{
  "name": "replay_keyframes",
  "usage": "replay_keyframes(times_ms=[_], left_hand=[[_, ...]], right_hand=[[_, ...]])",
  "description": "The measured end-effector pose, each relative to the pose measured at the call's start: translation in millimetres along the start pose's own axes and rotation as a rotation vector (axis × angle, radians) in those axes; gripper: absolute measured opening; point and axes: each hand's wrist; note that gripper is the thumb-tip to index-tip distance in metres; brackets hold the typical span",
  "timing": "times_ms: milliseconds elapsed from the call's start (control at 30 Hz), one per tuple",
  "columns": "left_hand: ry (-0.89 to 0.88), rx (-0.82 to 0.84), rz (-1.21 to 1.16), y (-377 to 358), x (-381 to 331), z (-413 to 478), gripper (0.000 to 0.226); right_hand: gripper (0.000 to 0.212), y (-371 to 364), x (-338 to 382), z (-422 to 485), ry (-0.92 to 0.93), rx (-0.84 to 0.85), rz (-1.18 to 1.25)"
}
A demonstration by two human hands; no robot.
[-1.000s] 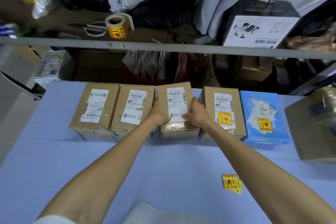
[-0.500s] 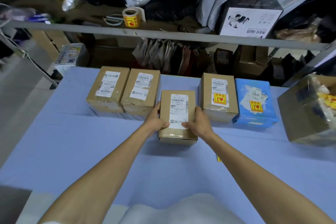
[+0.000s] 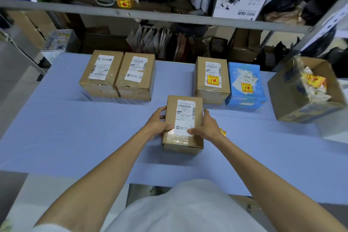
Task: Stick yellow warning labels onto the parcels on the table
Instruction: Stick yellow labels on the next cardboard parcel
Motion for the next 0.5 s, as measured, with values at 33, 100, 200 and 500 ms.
replay_keyframes(times_ms=[33, 100, 200, 500], left_hand=[[-0.005, 0.009, 0.013, -2.9, 0.7, -0.9, 0.089], [-0.012, 0.015, 0.037, -7.0, 1.8, -1.6, 0.095], [-0.033, 0.022, 0.083, -6.3, 2.3, -0.5, 0.099], [-0.077, -0.007, 0.086, -8.4, 18.0, 2.4, 0.097]], right_hand=[[0.090, 2.2, -3.0, -1.5, 0.001, 0.002, 0.000], [0.091, 6.8, -6.9, -4.3, 0.002, 0.006, 0.034], [0.098, 9.0, -11.5, -5.2, 0.006, 0.030, 0.135], [0.094, 3.8, -27.0, -15.0, 0.048, -0.031, 0.159]])
Point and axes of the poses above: each hand's wrist, its own z-axis towards the middle knuckle, its own y-axis out of the back of the hand, x = y × z, and after that the axes turned 13 degrees about y, right-handed
